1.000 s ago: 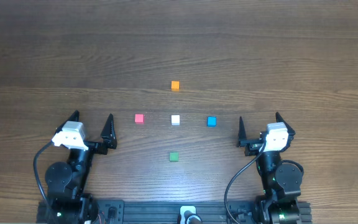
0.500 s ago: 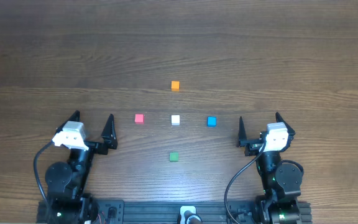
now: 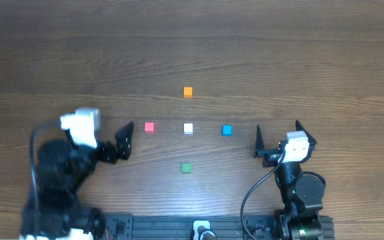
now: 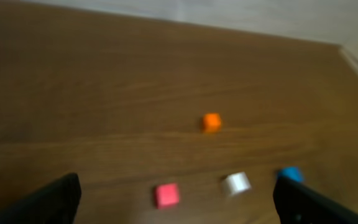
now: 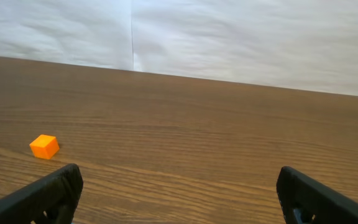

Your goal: Stack Cubes

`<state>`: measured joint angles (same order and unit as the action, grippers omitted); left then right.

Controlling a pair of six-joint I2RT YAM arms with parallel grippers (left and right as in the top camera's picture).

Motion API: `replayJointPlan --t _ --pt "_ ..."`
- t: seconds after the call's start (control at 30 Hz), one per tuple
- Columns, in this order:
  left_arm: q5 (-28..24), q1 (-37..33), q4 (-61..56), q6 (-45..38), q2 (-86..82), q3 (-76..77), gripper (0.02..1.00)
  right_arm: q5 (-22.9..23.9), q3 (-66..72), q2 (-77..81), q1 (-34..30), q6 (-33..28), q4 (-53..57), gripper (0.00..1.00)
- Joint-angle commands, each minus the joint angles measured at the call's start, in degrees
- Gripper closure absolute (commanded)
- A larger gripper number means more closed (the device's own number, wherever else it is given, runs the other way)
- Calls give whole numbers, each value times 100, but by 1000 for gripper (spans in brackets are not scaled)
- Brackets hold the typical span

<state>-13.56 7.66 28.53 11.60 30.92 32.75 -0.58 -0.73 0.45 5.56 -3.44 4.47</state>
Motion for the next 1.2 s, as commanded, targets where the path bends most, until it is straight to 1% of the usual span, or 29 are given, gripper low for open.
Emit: replayJointPlan --t 0.03,0.07,0.17,0.27,0.57,0.83,0.9,1.07,1.2 --pt "-133 501 592 238 1480 1303 20 -107 11 -2 -22 -7 44 9" --pt "-68 638 686 271 1812 1513 20 -107 11 -2 -22 -4 44 9" --pt "345 1045 872 568 2750 2000 20 -107 11 -2 -22 -4 44 9" --pt "483 1292 905 719 3543 2208 18 -107 11 -2 -22 -7 44 9" --pt "612 1335 1191 1506 5322 2212 20 -107 11 -2 -22 -4 44 7" --pt "693 1565 1088 1709 6118 2212 23 -107 11 -2 -22 -7 44 9" --pt "839 1613 1062 1792 6236 2212 23 -107 11 -2 -22 -4 44 9" --pt "1460 1860 1016 1939 6422 2212 42 -107 11 -2 -22 -4 44 7" --pt "1672 1987 984 1934 6457 2212 62 -107 11 -2 -22 -7 44 9"
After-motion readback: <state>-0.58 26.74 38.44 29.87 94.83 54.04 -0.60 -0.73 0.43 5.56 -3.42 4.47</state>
